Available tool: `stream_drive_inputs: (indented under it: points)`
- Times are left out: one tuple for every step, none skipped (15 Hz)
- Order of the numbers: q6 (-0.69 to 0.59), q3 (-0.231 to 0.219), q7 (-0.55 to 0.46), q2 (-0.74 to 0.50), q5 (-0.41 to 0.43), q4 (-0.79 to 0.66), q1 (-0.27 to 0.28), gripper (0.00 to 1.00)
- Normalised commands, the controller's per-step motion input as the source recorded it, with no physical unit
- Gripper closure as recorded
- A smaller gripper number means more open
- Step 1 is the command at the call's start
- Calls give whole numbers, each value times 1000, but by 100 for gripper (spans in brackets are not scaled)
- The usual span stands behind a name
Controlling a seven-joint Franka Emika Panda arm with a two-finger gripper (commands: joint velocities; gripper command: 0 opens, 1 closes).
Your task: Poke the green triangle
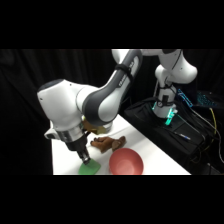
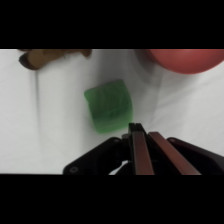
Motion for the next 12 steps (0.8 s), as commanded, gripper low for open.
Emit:
stream_drive_inputs:
  points:
    - [-263, -77, 275, -561, -7, -330, 97, 68]
    - [-254, -80, 272, -523, -5, -302, 92, 60]
    - [-234, -78, 234, -507, -13, -285, 86, 48]
    - [-257, -19, 110, -507, 62, -261, 36, 38]
    - [-226, -33, 126, -504, 37, -262, 50, 24]
    - [-215, -39, 145, -513, 27, -268, 60, 14]
    - [-179, -53, 169, -489, -5, -258, 76, 1]
    - [-170, -59, 199, -472, -14, -243, 82, 0]
    - [-179, -69, 212, -444, -40, -210, 87, 0]
    - [-183, -76, 226, -404, -52, -176, 85, 0]
    - [-165, -74, 201, -359, -57, -156, 78, 0]
    - [-167, -66, 104, -314, -65, -133, 56, 0]
